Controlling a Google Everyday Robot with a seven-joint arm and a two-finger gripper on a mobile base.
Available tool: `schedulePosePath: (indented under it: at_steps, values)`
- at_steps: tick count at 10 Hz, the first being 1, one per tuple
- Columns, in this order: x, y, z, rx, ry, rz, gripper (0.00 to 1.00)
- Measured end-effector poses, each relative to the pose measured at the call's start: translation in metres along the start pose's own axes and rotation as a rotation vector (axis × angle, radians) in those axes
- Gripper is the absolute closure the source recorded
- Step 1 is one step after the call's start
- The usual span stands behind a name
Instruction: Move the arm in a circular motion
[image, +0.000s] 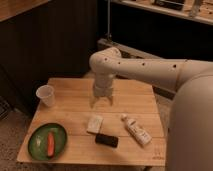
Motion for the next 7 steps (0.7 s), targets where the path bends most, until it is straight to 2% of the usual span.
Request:
schedulePosePath:
  at_steps: [2, 4, 5, 7]
  values:
    - [-0.014, -0.016, -0.004, -0.009, -0.034, 0.001, 0.35]
    - [-0.043, -0.059, -0.013, -0.006, -0.088, 0.016, 0.35]
    - [-0.054, -0.075, -0.017, -0.011, -0.109, 0.021, 0.35]
    - [-0.080, -0.123, -0.027, -0.025, -0.168, 0.048, 0.35]
